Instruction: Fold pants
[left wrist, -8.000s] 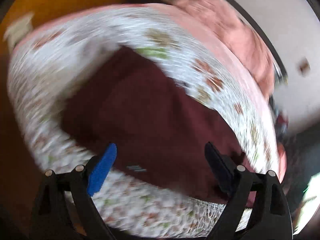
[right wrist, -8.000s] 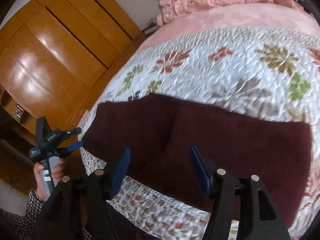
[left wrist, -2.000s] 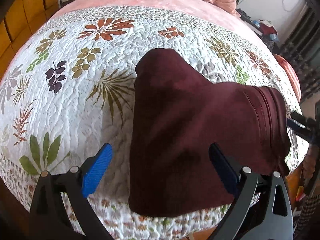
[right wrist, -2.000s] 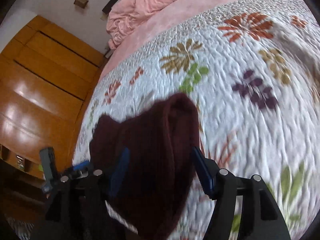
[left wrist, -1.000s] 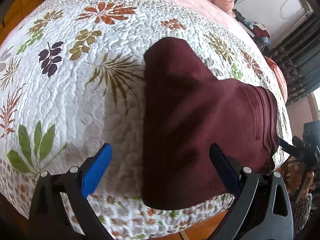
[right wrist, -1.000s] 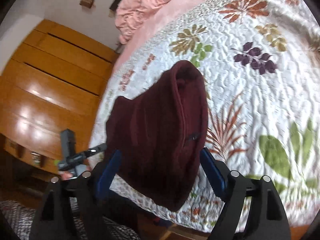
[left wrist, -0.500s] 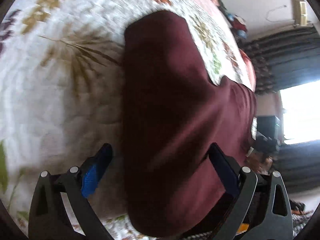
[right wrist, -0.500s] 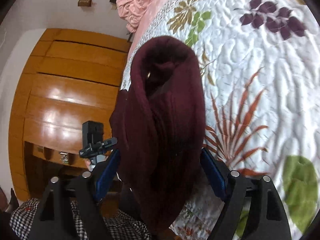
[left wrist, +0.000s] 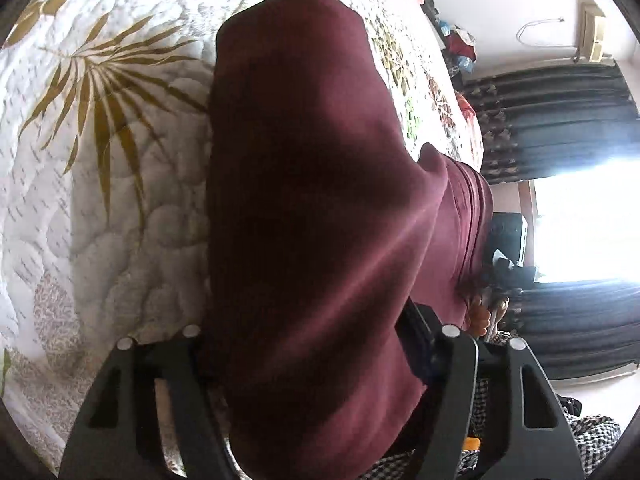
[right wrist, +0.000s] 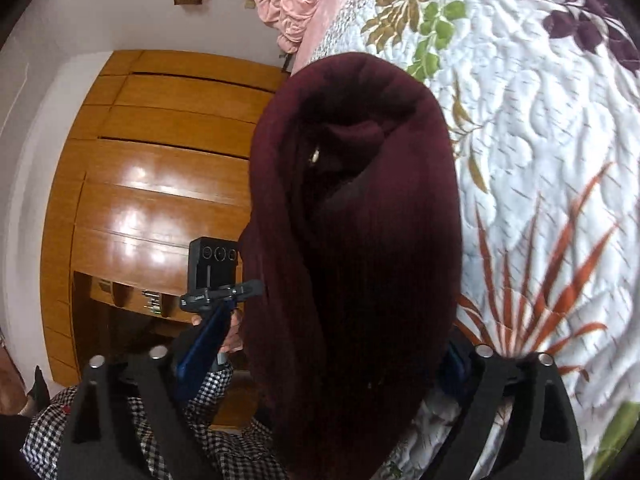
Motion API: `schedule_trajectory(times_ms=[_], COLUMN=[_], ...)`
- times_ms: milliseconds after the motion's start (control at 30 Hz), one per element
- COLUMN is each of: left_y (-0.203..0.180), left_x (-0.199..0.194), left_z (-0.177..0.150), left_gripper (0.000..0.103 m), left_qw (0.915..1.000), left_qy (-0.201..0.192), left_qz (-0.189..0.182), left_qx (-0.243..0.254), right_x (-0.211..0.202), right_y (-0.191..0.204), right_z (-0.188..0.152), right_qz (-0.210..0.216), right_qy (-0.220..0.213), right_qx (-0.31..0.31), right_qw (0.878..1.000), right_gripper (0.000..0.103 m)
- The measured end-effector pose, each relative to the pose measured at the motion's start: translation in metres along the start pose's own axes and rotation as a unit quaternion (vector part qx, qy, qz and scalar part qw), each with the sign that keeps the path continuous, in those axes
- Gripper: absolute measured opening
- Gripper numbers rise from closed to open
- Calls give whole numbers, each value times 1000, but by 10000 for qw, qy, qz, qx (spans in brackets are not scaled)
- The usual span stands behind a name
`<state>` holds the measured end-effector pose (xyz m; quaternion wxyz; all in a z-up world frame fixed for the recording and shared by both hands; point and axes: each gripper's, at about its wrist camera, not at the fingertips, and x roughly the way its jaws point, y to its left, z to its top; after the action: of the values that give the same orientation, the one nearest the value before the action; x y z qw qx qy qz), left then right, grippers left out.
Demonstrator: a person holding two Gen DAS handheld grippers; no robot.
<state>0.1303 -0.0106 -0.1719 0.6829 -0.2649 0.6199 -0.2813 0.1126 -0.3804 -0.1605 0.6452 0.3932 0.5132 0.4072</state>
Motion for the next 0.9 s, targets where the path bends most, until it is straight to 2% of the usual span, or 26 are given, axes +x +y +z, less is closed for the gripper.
schedule_trajectory(times_ms=[100, 167, 233, 300, 400, 567, 733, 900], left_y=[-4, -8, -13, -18, -26, -47, -73, -81], left_x=[5, 2, -2, 0, -1, -12, -23, -34], left_z=[0, -2, -5, -4, -1, 5, 33, 79], left_gripper=[58, 49, 42, 38, 36, 36, 36, 36], left_qw=[10000, 9998, 9995, 9992, 9981, 9938, 9883, 9839], left_qy=[-58, -138, -204, -264, -437, -716, -1038, -1317], left_qz=[-37, -116, -148, -225, -278, -681, -850, -849], left_qx=[-39, 46, 168, 220, 324, 504, 722, 864], right_x=[6, 5, -3, -9, -9, -14, -25, -31], right_y=[7, 15, 18, 21, 35, 70, 110, 125], right_z=[-3, -8, -13, -18, -21, -17, 17, 62], right_qz=[-176, -326, -478, -350, -510, -518, -569, -682], right_qy=[-118, -160, -273, -384, -453, -623, -809, -909], right_qx=[-162, -360, -368, -334, -538, -902, -1360, -1602], right_qw=[9996, 9987, 9978, 9981, 9962, 9926, 9858, 9805], right_gripper=[91, 78, 41, 39, 37, 37, 37, 37])
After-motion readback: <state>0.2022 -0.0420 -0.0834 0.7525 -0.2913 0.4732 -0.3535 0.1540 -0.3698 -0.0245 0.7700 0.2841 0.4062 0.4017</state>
